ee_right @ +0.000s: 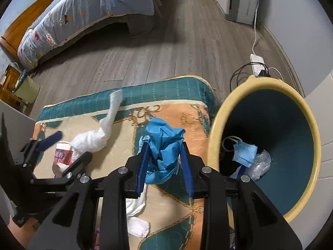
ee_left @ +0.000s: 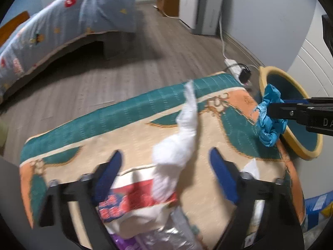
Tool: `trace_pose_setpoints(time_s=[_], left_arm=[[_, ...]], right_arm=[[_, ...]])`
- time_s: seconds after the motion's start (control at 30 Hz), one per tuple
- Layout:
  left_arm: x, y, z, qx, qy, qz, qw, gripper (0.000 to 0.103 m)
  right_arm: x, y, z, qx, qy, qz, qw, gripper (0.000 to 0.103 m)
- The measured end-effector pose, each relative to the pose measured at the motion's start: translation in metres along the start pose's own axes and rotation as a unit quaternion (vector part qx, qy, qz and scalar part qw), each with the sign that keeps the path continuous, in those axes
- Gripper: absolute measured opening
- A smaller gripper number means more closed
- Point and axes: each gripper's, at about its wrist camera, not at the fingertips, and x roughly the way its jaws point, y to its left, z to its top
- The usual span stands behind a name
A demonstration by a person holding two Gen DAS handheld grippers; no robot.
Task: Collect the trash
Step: 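Grasp the blue glove with the right gripper while the left grasps the white tissue, then carry the glove into the bin with the right gripper while the left drops the tissue there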
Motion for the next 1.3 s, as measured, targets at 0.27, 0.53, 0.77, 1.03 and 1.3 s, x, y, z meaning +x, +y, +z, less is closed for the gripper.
trace_pose_setpoints(time_s=[0.27, 0.53, 0.77, 1.03, 1.3], left_arm=[[0.012, -0.014, 0.0, 0.029, 0.02, 0.001, 0.9994, 0.028], [-0.016, -0.015, 0.007, 0.035, -0.019, -0.004, 0.9992, 0.026], [-0.044, -0.023, 0.015, 0.035, -0.053, -0.01, 0.9979, 0.026], [-0.072, -0.045, 0.019, 0.044, -0.082, -0.028, 0.9953, 0.026], [-0.093, -0.08, 0.023, 0.076, -0.11, -0.056, 0.9895, 0.026]], right_arm=[[0.002, -0.01, 0.001, 0.005, 0.003, -0.002, 1.0, 0.03], [-0.011, -0.011, 0.002, 0.009, -0.012, -0.002, 1.0, 0.03], [-0.032, -0.018, 0.0, 0.018, -0.029, -0.003, 0.999, 0.03], [-0.067, -0.04, 0.0, 0.03, -0.059, -0.018, 0.998, 0.03], [-0.097, -0.079, -0.005, 0.06, -0.086, -0.039, 0.994, 0.03]])
